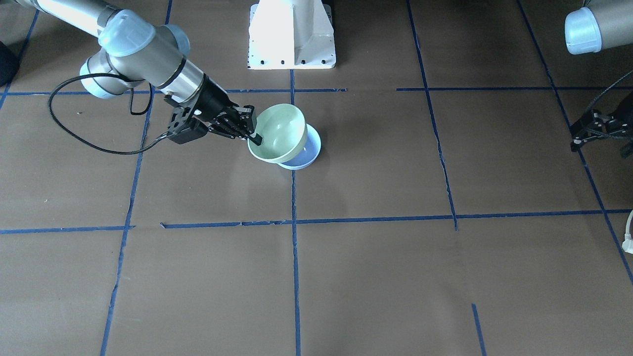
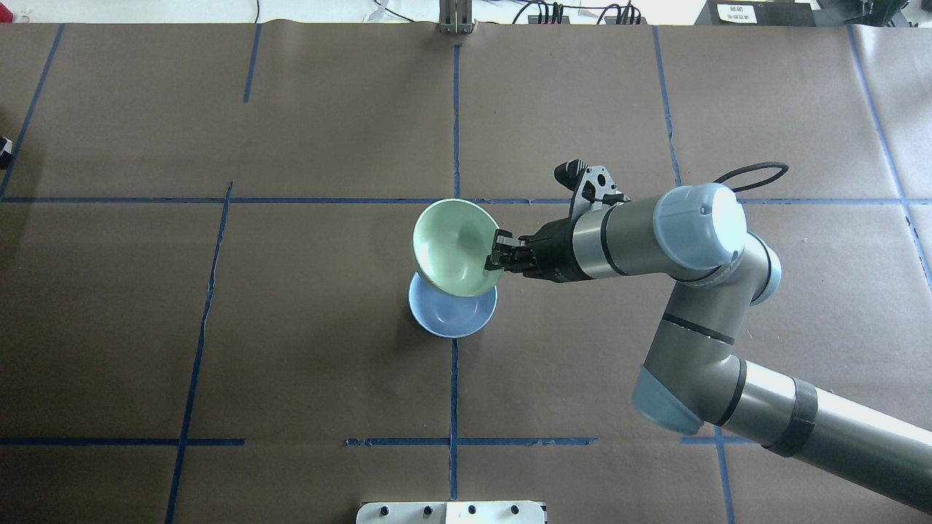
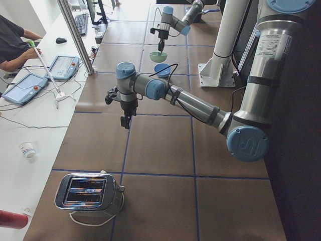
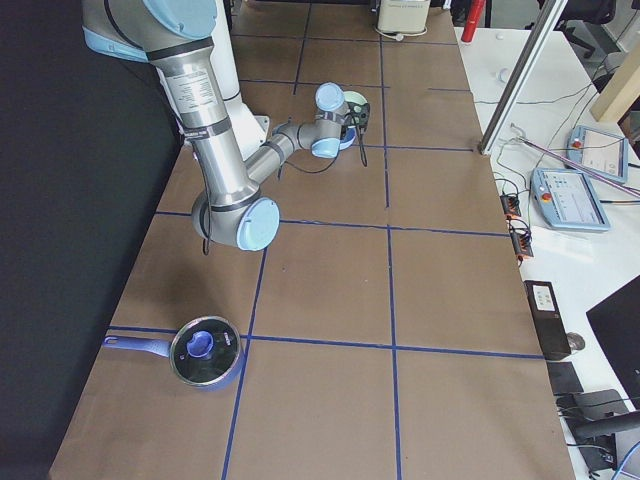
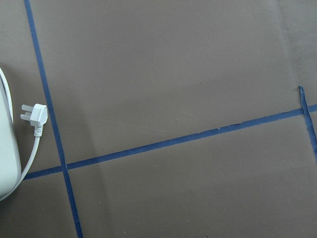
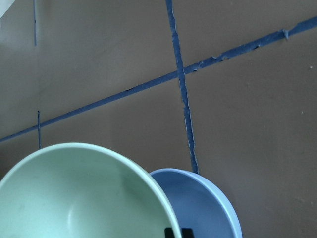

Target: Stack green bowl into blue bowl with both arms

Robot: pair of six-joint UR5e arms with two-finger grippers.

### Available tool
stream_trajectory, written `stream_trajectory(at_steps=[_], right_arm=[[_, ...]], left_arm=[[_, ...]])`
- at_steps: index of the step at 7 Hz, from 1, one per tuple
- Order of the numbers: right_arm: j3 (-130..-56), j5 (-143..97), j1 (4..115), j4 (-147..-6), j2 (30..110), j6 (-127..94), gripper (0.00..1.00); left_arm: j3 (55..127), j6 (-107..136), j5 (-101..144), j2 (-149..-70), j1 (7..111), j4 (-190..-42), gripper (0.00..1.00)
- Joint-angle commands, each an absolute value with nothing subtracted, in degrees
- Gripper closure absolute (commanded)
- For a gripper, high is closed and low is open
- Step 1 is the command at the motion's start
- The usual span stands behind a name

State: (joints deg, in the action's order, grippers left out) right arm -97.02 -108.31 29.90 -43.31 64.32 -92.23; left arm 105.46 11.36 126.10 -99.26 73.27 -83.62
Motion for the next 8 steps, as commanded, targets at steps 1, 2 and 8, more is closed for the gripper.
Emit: stream_trajectory(at_steps=[1, 2, 8], right_arm=[[-96.1, -104.9, 26.8, -43.6, 64.0, -92.3, 1.0], [-96.0, -104.5, 26.8, -43.6, 64.0, -92.2, 0.99], [-97.7, -105.0, 31.5, -44.6, 64.8, -91.8, 0.0]], left_arm=[[105.6, 12.4, 126.0, -98.8, 73.5, -84.1, 0.0], [106.3, 11.9, 125.9, -98.8, 73.5, -84.1, 0.0], [106.5, 11.7, 125.6, -98.6, 73.5, -84.1, 0.0]])
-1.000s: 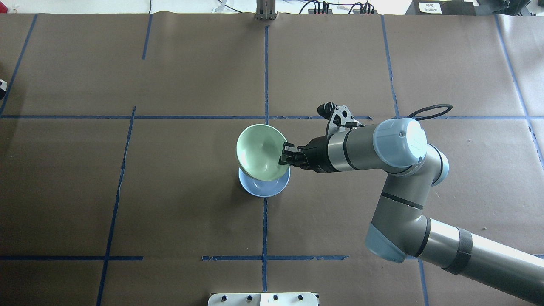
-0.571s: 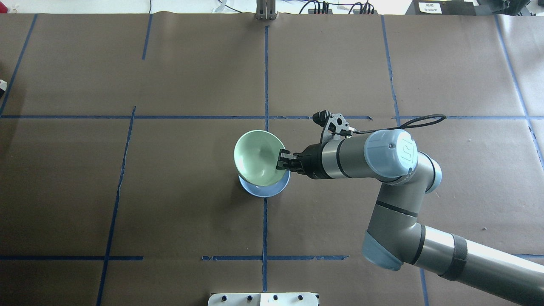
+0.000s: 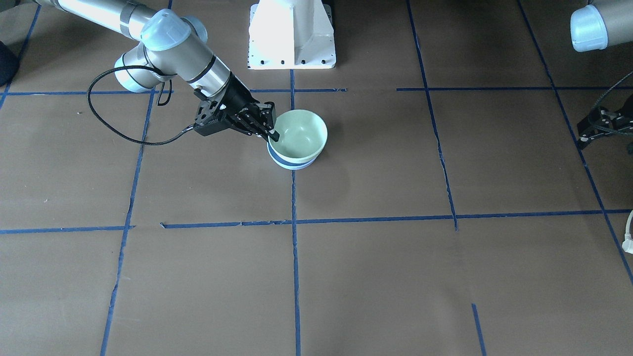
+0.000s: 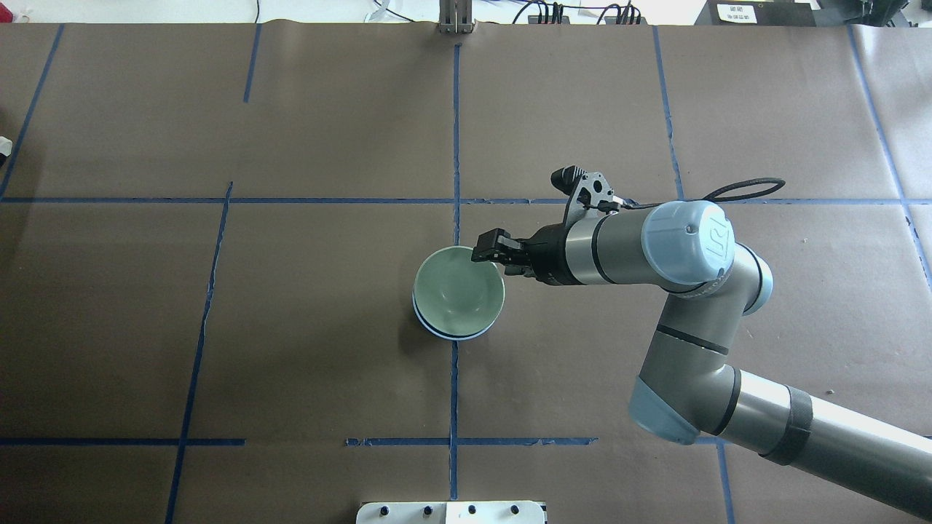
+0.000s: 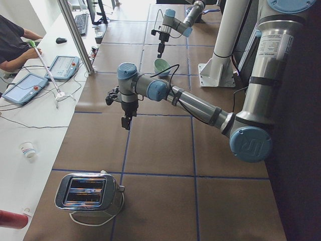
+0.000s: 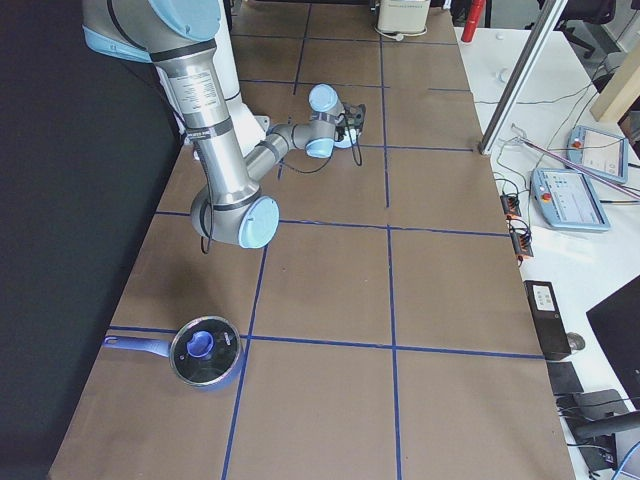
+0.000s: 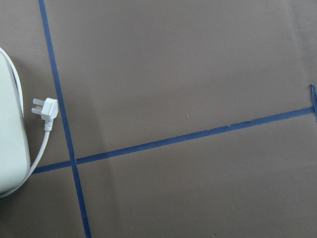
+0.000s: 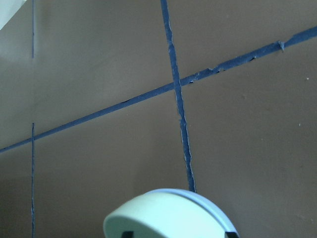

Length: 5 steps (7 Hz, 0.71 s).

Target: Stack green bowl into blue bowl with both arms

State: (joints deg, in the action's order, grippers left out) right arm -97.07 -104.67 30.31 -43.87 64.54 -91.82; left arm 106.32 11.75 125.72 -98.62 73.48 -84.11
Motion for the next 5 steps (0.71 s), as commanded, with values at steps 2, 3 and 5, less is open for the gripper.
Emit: stream_trajectory(at_steps=[2, 3, 5], right_arm=[[-103.9, -107.8, 35.4, -57.5, 65.0, -91.1, 0.0], [-106.6, -111.0, 38.8, -65.0, 65.0, -88.0, 0.0], [-108.8, -119.5, 49.1, -77.6, 66.4, -68.4, 0.0]], left_arm=[[107.0, 11.6, 125.9, -96.6, 73.5, -84.1, 0.0], [107.1, 8.4, 125.9, -95.9, 73.5, -84.1, 0.0], [106.0, 5.8, 126.1, -94.6, 75.9, -83.9, 0.0]])
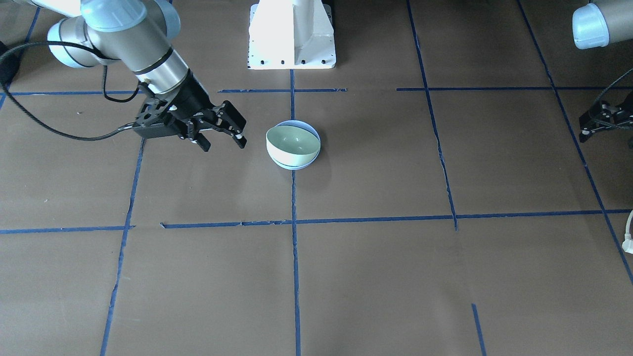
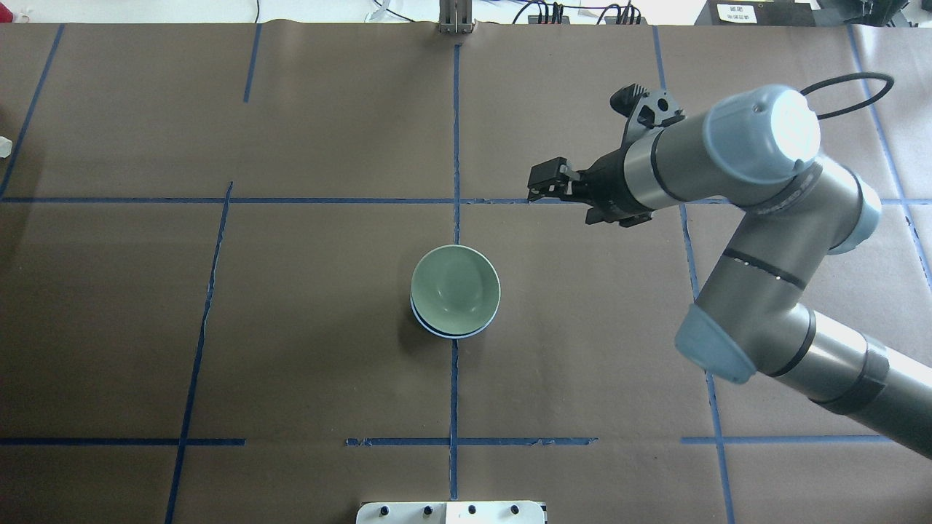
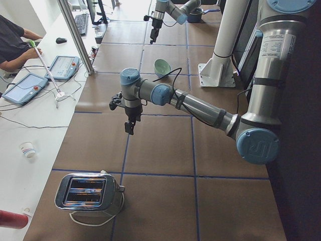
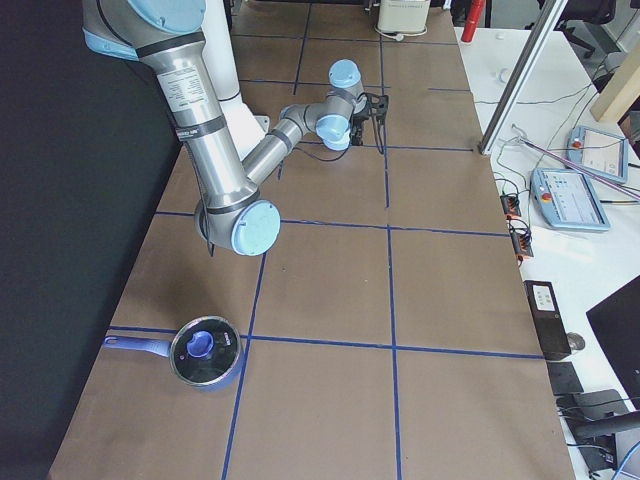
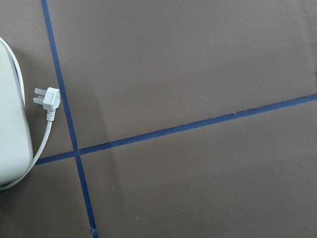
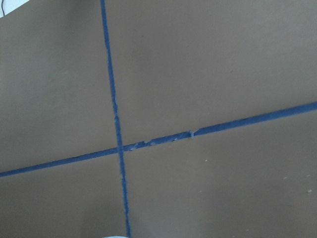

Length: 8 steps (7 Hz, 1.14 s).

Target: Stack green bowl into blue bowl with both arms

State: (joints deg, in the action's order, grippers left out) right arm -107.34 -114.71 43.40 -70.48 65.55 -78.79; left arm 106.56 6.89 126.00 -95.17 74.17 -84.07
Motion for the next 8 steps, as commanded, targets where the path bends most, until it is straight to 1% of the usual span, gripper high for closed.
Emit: stream_trajectory(at_steps=[1, 3, 5, 6, 7, 8], right_arm=[[-108.5, -124.8, 55.0, -82.5, 68.5, -56.3, 0.0], [-108.4, -128.8, 63.4, -88.1, 76.5, -33.2, 0.0], [-108.0, -132.8, 72.0, -87.8, 86.1, -18.4, 0.0], [-107.3, -135.3, 78.4, -88.0, 90.2, -11.0, 0.0], [-105.8, -136.7, 81.0, -87.6, 93.9, -7.4, 0.0], [-105.2, -136.8, 81.0, -87.5, 93.9, -7.4, 0.0]], left_arm=[[105.6, 5.8, 126.2, -94.5, 78.5, -83.4, 0.0], [102.1, 3.7, 132.9, -92.1, 85.0, -83.2, 0.0], [93.2, -9.2, 133.3, -92.1, 91.2, -83.4, 0.0], [91.6, -10.7, 133.3, -92.0, 91.5, -83.6, 0.0], [91.5, -10.7, 133.3, -91.1, 91.6, -83.8, 0.0], [91.5, -10.7, 136.5, -89.4, 91.5, -84.0, 0.0]])
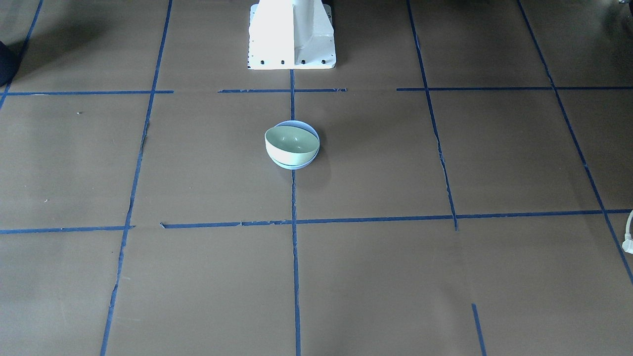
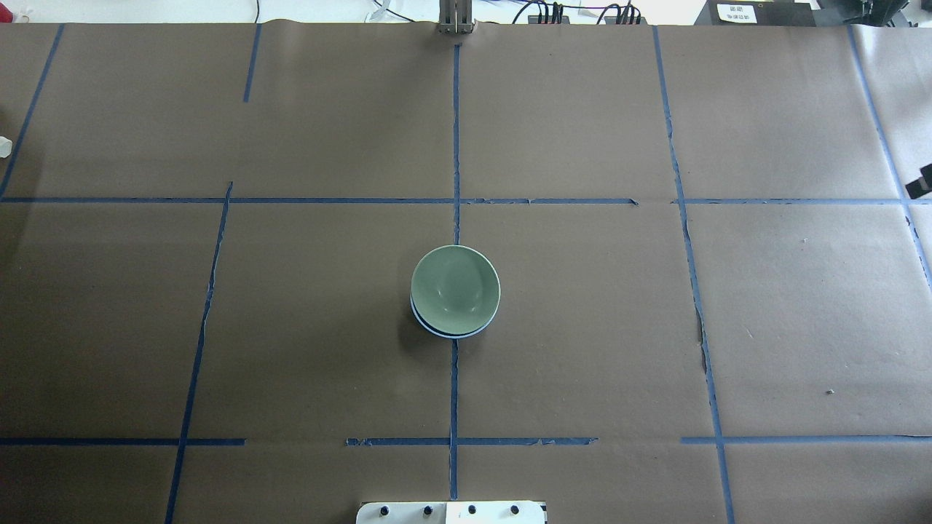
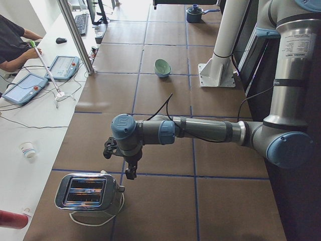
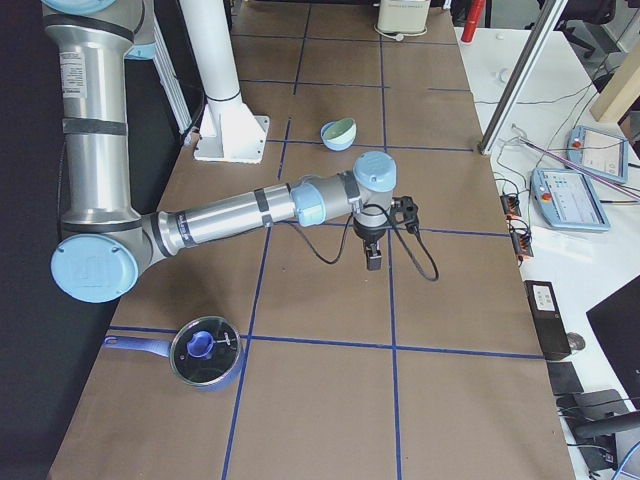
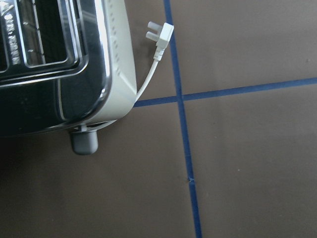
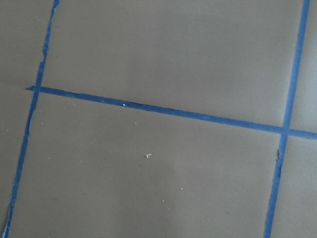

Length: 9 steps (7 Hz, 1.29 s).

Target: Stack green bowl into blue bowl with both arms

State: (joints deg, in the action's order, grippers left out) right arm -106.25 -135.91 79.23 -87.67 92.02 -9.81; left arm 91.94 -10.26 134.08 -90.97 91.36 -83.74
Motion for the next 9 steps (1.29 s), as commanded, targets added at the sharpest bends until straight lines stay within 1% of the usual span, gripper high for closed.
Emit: stream_trajectory(at_steps=[1, 2, 3, 5, 7, 9], right_arm=[[-103.3, -136.0, 81.0, -87.3, 93.9, -6.8, 0.0], [-100.4, -135.9, 81.0, -87.2, 93.7, -6.6, 0.0], [-99.8, -135.8, 81.1, -87.3, 93.7, -6.8, 0.0], [-95.3, -136.0, 87.4, -87.5, 93.9, -3.3, 0.0], [-94.9, -136.7, 89.9, -88.2, 94.6, -0.4, 0.0], [-95.0, -138.1, 90.5, -87.5, 97.3, -0.3, 0.0]], left_arm=[[91.2, -10.5, 138.1, -88.6, 91.5, -84.0, 0.0], [90.8, -10.5, 138.1, -87.8, 91.5, -84.0, 0.0], [90.5, -10.5, 138.1, -87.9, 91.4, -84.1, 0.0], [90.8, -10.4, 138.1, -87.9, 91.4, -84.1, 0.0], [90.8, -10.4, 138.1, -87.9, 91.4, -84.1, 0.0], [90.7, -10.4, 138.1, -87.9, 91.4, -84.1, 0.0]])
